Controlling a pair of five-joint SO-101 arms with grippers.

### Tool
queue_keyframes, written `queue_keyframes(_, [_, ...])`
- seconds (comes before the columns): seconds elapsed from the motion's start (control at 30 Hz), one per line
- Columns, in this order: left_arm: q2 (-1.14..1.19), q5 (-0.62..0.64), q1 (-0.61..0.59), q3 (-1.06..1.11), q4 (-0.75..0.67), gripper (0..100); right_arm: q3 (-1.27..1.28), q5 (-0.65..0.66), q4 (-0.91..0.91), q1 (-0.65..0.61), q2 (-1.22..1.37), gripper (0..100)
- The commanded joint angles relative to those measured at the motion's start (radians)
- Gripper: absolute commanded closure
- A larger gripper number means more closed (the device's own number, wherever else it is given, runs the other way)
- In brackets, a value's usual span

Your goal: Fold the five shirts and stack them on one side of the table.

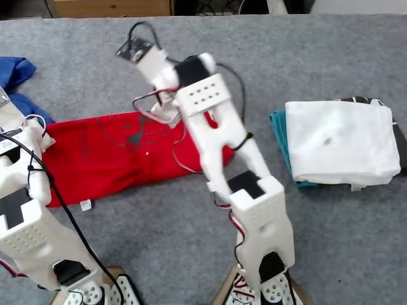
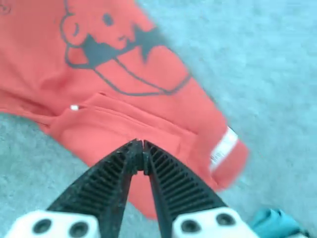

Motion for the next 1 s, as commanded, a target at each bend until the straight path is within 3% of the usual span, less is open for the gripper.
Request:
queue_keyframes(0.0, [-0.012, 0.005, -0.007, -0.038, 0.006, 97, -0.081, -0.009, 0.078, 0.044, -0.084, 98.5])
queue_keyframes(0.27, [-0.014, 0.003, -0.013, -0.056, 0.109, 97, 0.073, -0.126, 0.086, 0.198, -0.254, 98.5])
queue_keyframes(0.47, [-0.014, 0.0, -0.041, -0.099, 0.203, 97, 0.3, -0.123, 0.084, 0.232, -0.455, 98.5])
queue_keyframes(0.7, [-0.006, 0.0, -0.056, -0.17, 0.339, 97, 0.579, 0.1, 0.055, 0.232, -0.667, 98.5])
queue_keyframes(0.9, [-0.014, 0.0, -0.09, -0.188, 0.399, 97, 0.854, 0.137, -0.183, 0.305, -0.811, 98.5])
queue_keyframes(0.97, [-0.015, -0.002, -0.105, -0.251, 0.479, 96, 0.924, 0.146, -0.261, 0.345, -0.851, 98.5])
